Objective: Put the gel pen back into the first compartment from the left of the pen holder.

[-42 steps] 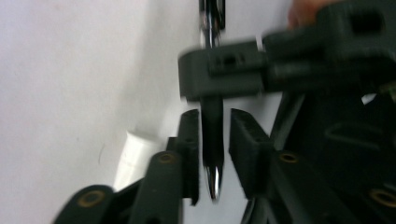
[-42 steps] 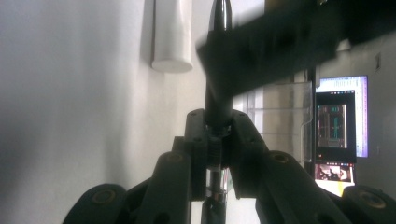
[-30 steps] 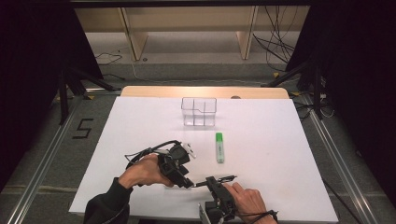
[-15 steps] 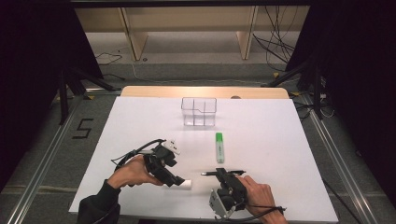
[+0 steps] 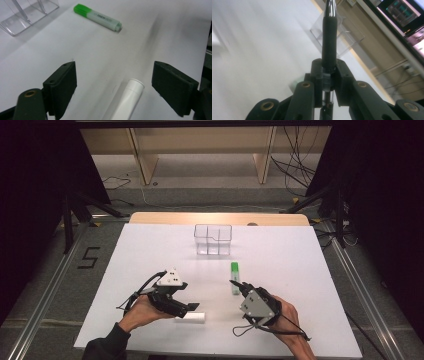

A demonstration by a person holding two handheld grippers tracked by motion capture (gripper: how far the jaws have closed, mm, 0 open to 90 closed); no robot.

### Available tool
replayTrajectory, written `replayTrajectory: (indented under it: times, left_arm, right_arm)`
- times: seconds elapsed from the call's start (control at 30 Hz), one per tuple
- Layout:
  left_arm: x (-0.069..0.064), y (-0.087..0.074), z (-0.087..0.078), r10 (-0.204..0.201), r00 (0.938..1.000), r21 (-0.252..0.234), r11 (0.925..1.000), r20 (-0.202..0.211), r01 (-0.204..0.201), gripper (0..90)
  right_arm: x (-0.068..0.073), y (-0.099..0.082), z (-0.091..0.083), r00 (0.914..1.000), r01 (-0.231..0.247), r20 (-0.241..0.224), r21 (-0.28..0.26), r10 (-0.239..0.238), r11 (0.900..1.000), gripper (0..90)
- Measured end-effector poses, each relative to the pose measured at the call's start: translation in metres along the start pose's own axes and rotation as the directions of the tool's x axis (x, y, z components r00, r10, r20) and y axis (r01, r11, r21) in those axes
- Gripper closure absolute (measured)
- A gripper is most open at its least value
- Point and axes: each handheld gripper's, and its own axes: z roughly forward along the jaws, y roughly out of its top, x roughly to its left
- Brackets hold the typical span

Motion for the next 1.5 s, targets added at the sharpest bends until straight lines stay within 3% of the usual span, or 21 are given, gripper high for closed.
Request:
replayTrajectory:
  times: [0.03,0.1,0.2,0.27,0.4,0.43,0.47,0.57,0.7,0.73,0.97,1.13,1.4,1.5]
  left_arm:
    - [-0.001,-0.002,0.001,-0.003,1.0,-0.014,0.9999,-0.003,0.003,18.8]
    - [-0.002,-0.007,0.002,-0.014,0.9999,-0.036,0.9992,-0.001,0.013,18.3]
    - [-0.003,-0.013,0.004,-0.005,0.9999,-0.055,0.9985,0.01,0.005,18.0]
    - [-0.004,-0.017,0.003,-0.016,0.9999,-0.08,0.9967,0.002,0.016,18.0]
    - [-0.002,-0.025,-0.003,-0.045,0.9988,-0.155,0.987,-0.018,0.042,18.0]
    - [-0.001,-0.027,-0.004,-0.055,0.9984,-0.164,0.9851,-0.012,0.052,18.1]
    - [0.0,-0.029,-0.005,-0.068,0.9976,-0.183,0.9808,-0.006,0.066,18.0]
    - [0.001,-0.038,-0.006,-0.115,0.9928,-0.206,0.9713,0.034,0.12,18.0]
    - [-0.002,-0.045,-0.006,-0.107,0.9942,-0.175,0.9788,0.004,0.106,17.3]
    - [-0.002,-0.046,-0.006,-0.112,0.9937,-0.18,0.9775,0.005,0.111,17.3]
    - [-0.01,-0.05,-0.005,-0.092,0.9957,-0.176,0.9803,-0.006,0.09,16.9]
    - [-0.016,-0.052,-0.004,-0.068,0.9977,-0.167,0.9838,-0.001,0.067,16.9]
    - [-0.018,-0.053,-0.003,-0.058,0.9983,-0.156,0.9862,-0.007,0.056,17.0]
    - [-0.017,-0.054,-0.003,-0.058,0.9983,-0.149,0.9873,-0.011,0.056,16.9]
  right_arm:
    - [-0.005,0.001,0.0,0.9986,-0.048,-0.02,-0.014,0.048,0.9987,79.6]
    - [-0.014,0.003,0.001,0.9877,-0.145,-0.064,-0.043,0.142,0.9885,79.6]
    - [-0.025,0.005,0.004,0.9584,-0.266,-0.126,-0.065,0.256,0.9619,79.5]
    - [-0.032,0.006,0.008,0.9311,-0.34,-0.164,-0.066,0.326,0.9381,79.6]
    - [-0.042,0.006,0.016,0.8678,-0.466,-0.23,-0.071,0.44,0.8818,79.5]
    - [-0.045,0.006,0.018,0.8484,-0.498,-0.245,-0.071,0.469,0.8641,79.5]
    - [-0.047,0.006,0.02,0.8361,-0.517,-0.254,-0.07,0.486,0.853,79.5]
    - [-0.053,0.009,0.029,0.786,-0.587,-0.29,-0.072,0.546,0.8066,79.4]
    - [-0.06,0.015,0.042,0.7281,-0.655,-0.322,-0.066,0.605,0.7529,79.4]
    - [-0.062,0.018,0.046,0.7181,-0.666,-0.322,-0.063,0.617,0.7429,79.5]
    - [-0.075,0.037,0.074,0.6848,-0.704,-0.32,-0.06,0.654,0.7075,79.4]
    - [-0.086,0.047,0.094,0.651,-0.74,-0.317,-0.063,0.69,0.6698,79.4]
    - [-0.098,0.063,0.117,0.6387,-0.754,-0.297,-0.061,0.71,0.6535,79.4]
    - [-0.102,0.069,0.125,0.6225,-0.769,-0.3,-0.062,0.723,0.6364,79.4]
